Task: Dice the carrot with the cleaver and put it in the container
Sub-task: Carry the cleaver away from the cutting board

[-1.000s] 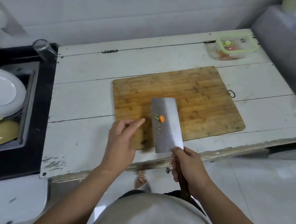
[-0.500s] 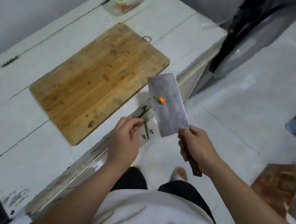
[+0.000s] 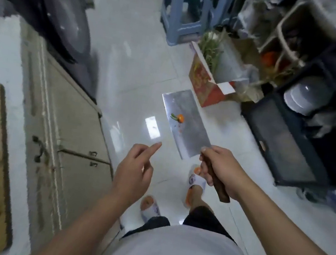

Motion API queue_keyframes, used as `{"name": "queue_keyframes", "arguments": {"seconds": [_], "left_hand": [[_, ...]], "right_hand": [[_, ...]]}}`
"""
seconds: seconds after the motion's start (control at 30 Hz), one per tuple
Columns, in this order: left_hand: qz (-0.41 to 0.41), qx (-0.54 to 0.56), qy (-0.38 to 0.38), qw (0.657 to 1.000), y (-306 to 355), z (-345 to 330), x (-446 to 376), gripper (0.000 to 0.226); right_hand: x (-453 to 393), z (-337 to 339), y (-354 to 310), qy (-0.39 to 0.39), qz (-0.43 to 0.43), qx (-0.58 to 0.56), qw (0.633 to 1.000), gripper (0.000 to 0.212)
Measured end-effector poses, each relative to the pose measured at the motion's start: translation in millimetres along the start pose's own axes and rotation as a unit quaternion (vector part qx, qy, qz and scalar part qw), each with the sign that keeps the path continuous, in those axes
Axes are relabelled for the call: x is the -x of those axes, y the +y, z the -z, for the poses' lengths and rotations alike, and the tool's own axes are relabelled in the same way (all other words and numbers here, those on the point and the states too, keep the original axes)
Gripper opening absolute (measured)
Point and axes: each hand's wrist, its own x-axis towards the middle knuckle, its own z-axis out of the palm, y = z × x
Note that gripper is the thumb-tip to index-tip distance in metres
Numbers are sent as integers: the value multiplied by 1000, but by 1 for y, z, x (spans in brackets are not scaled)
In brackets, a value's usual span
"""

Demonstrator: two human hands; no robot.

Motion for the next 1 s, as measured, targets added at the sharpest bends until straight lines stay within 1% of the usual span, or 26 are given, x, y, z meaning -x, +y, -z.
{"name": "queue_keyframes", "arguments": {"seconds": [0.07,0.13,0.23,0.27,0.3,0.4,0.47,0.57,0.7,0.8,0.9,1.0], "left_hand": [[-67,-22,-66,995,29,-27,-9,65],[-110,-27,-144,983,62,-54,-14,70],[-164,-29,-260,951,117,-102,-16,68],[-179,-31,-284,941,137,-121,-16,66],[-196,-36,-297,934,156,-142,-15,65],[-245,-46,-303,920,213,-214,2,64],[-262,-63,-326,906,248,-262,20,71],[-308,-121,-370,868,307,-322,50,84],[-360,-168,-430,811,385,-388,74,99],[-408,-205,-446,770,432,-441,77,112],[-458,-244,-450,726,466,-494,71,108],[-498,-243,-444,704,489,-546,63,105]], "right_hand": [[27,42,28,48,-5,-59,997,25],[55,84,61,92,-10,-90,992,24],[95,143,113,149,-21,-128,980,26],[106,164,130,163,-25,-139,977,26],[116,185,147,174,-27,-150,973,26],[144,256,200,190,-30,-168,967,25],[168,301,234,198,-46,-173,964,25],[211,364,280,213,-66,-189,956,23],[253,432,321,249,-89,-214,940,22],[264,478,340,287,-85,-243,923,24],[267,515,357,319,-84,-271,904,24],[264,549,376,338,-76,-296,890,22]]}}
